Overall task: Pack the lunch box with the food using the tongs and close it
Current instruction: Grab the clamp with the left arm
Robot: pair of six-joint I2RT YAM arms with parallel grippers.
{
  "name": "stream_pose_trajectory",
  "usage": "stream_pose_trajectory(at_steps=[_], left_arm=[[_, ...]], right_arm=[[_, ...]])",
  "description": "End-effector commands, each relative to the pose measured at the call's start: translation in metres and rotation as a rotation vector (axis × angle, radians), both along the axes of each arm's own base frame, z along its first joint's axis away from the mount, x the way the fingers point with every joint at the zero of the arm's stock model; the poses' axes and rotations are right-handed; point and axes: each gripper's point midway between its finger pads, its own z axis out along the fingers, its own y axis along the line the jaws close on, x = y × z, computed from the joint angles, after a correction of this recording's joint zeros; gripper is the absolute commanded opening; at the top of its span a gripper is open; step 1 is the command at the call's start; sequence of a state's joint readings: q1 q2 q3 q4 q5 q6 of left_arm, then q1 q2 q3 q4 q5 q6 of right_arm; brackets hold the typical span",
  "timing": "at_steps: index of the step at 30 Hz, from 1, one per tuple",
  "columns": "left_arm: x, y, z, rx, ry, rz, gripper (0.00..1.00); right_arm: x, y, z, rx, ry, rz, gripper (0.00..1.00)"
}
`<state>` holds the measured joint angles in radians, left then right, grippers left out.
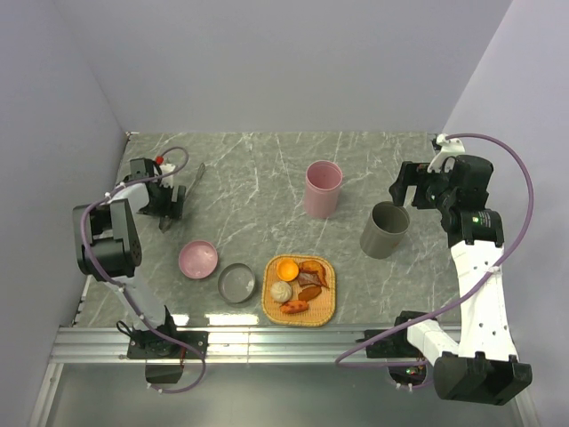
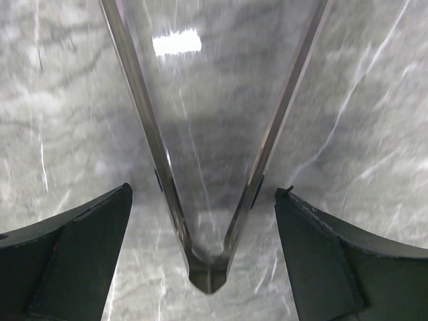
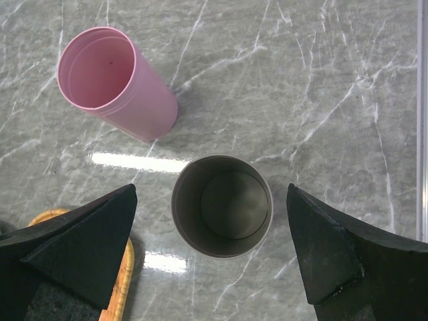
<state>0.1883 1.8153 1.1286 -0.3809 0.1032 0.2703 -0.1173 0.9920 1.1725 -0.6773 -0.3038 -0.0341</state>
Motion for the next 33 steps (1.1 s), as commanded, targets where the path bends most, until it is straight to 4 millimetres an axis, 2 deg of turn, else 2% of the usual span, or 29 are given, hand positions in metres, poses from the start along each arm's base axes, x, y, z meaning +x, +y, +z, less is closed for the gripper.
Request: stream_pose_trajectory(at_steps=[1,6,10,27,29,33], left_arm=[[0.021,-0.004,0.003,-0.007,-0.041,-0.014,0.92],[0.027,-0.01,-0.006,-0.022,-0.017,-0.041,0.92],[0.035,-0.009,-0.007,-0.019,-0.025,-0.035,0.91],[0.041,-0.009,-0.02,-0.03,0.008,-0.046,0.9],[0.041,-0.01,-0.022,-0.036,0.018,-0.049,0.88],[0.044,-0.01,-0.017,-0.035,0.016,-0.043,0.77]], right_arm=[[0.005,0.0,0.017,-0.019,-0.049,0.005,1.0],[0.005,-0.002,0.018,-0.028,-0.045,0.0,1.0],[0.004,-0.001,0.018,-0.026,-0.045,0.004,1.0],[0.0,0.0,0.016,-0.023,-0.047,0.009,1.0],[-0.001,0.001,0.015,-0.022,-0.046,0.014,1.0],[-0.002,0.003,0.016,-0.017,-0.048,0.024,1.0]])
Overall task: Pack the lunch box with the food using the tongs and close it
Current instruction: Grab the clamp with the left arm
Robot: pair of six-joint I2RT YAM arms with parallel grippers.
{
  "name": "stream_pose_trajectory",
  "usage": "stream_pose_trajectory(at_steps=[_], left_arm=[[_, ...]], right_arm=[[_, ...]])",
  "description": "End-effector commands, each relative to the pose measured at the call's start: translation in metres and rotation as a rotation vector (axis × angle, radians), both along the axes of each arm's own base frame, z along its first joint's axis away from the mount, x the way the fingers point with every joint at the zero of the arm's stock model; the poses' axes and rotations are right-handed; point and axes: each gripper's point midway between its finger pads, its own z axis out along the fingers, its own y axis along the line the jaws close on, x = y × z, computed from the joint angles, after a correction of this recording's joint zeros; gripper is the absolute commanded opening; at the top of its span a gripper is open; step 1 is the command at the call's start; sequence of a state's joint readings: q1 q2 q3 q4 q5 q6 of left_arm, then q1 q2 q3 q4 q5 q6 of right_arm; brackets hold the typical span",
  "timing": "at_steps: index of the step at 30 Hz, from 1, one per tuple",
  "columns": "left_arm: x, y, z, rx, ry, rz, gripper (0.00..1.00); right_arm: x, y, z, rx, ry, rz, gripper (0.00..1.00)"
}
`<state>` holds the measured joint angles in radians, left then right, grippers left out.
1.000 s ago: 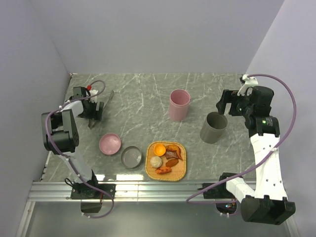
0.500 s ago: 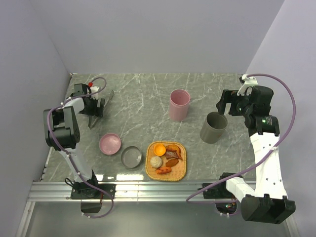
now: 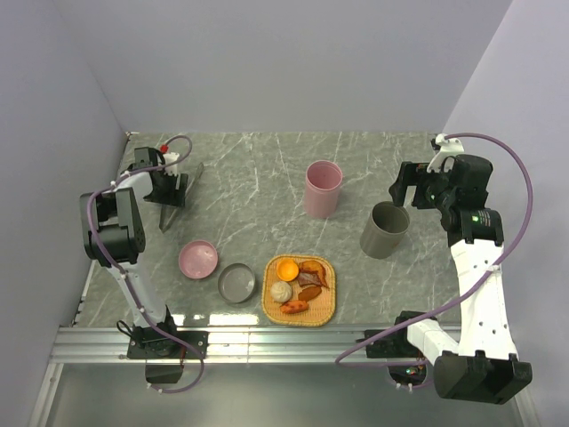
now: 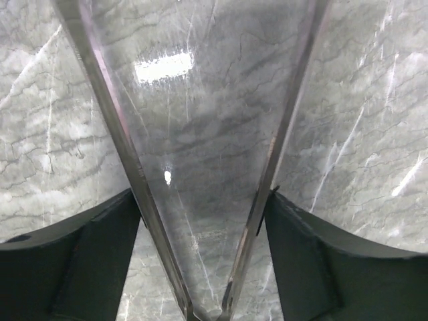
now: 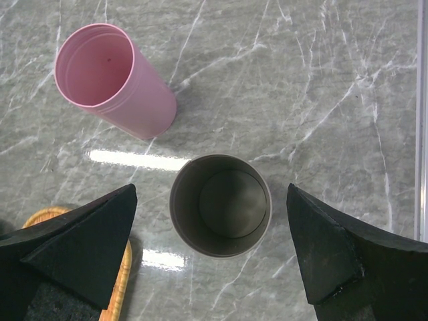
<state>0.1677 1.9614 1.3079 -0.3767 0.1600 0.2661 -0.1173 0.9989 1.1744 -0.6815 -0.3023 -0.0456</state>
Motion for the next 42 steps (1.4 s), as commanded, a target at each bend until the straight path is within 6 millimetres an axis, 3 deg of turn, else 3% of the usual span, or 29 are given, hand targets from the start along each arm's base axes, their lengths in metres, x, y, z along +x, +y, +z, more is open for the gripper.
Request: stream_pose_trajectory(at_steps=[1,5,16,23,32,37,42], left_arm=[[-0.007,0.001,-0.015,0.007,0.061,0.005,0.76],[-0.005,0.001,0.004,0.012,0.042,0.008,0.65],[-0.006,-0.006,0.052,-0.013,0.02,-0.022,0.56],[0.002,-0.012,0.102,-0.041,-0.037,-0.049,0.55],[-0.018,-0.055,0.166,-0.205,-0.102,-0.163,0.53],[-0.05,-0.096,0.206,-0.347,-0.142,-0.29,0.53],[-0.085,-0.137,0.238,-0.509,-0.173,-0.424,0.52]], right_arm=[[-0.003,0.004,0.019,-0.005,-0.057,0.022,1.0],[-0.003,0.007,0.019,0.004,-0.056,0.034,1.0],[-0.007,0.013,0.023,0.023,-0.069,0.062,1.0],[-0.009,0.018,0.025,0.034,-0.076,0.085,1.0],[-0.008,0.039,0.041,0.032,-0.158,0.193,1.0],[-0.006,0.073,0.059,-0.007,-0.251,0.316,1.0],[0.005,0.096,0.062,-0.073,-0.258,0.416,1.0]])
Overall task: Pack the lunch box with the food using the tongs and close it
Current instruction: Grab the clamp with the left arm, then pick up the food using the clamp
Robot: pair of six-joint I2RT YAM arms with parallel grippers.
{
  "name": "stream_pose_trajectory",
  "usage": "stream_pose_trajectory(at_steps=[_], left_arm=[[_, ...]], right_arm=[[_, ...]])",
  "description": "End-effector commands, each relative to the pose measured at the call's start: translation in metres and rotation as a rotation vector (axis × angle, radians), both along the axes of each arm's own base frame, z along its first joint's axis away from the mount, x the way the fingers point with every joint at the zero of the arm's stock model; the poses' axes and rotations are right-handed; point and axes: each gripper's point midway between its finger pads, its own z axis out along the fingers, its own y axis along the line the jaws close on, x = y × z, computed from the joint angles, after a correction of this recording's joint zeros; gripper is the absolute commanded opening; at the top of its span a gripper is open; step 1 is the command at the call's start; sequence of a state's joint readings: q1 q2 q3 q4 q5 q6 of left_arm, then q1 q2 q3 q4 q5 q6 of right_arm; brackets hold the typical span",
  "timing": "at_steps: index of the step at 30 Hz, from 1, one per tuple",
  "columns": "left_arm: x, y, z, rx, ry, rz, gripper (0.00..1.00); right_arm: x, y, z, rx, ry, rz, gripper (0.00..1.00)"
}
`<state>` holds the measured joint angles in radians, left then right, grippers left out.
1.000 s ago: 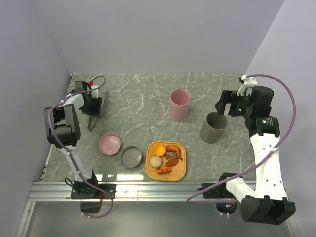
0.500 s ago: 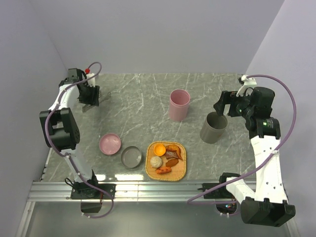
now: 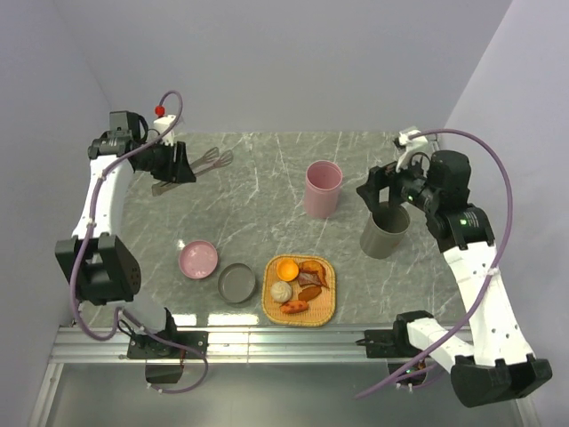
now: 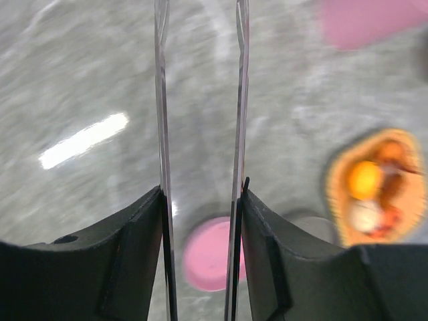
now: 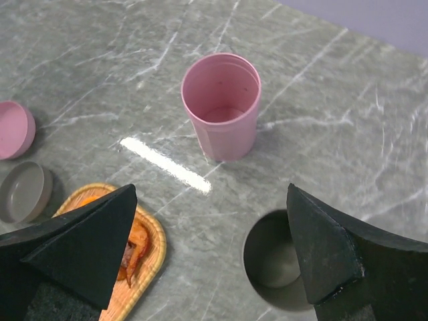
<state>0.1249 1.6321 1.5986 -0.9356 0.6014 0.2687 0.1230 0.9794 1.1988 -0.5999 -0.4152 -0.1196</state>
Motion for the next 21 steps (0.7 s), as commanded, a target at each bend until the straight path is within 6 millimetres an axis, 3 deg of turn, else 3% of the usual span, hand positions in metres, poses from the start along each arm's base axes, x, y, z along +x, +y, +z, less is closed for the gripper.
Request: stream_pose_trajectory(at_steps=[1,4,8,16,21], left_arm=[[-0.037,-0.044,0.05,-0.17,-0.087,-0.161,0.52],[-0.058,-0.063,0.062,-0.231,-0.114,-0.238,0.53],[-0.087,-0.079,0.064,-0.188,-0.178,-0.355,0.54],[-0.163,-0.087,0.038,-0.019,-0.249,-0.655,0.55],[-0.193,-0.095,0.025,0.038,-0.268,-0.775,0.56]], right_arm=[[0.014,0.013,0.029,-0.047,-0.121,0.053,1.0],[0.014,0.027,0.034,-0.047,-0.128,0.084,1.0],[0.013,0.022,0.041,-0.038,-0.135,0.045,1.0],[-0.005,-0.003,0.037,-0.101,-0.095,-0.032,1.0],[-0.016,-0.009,0.03,-0.087,-0.062,-0.042,1.0]])
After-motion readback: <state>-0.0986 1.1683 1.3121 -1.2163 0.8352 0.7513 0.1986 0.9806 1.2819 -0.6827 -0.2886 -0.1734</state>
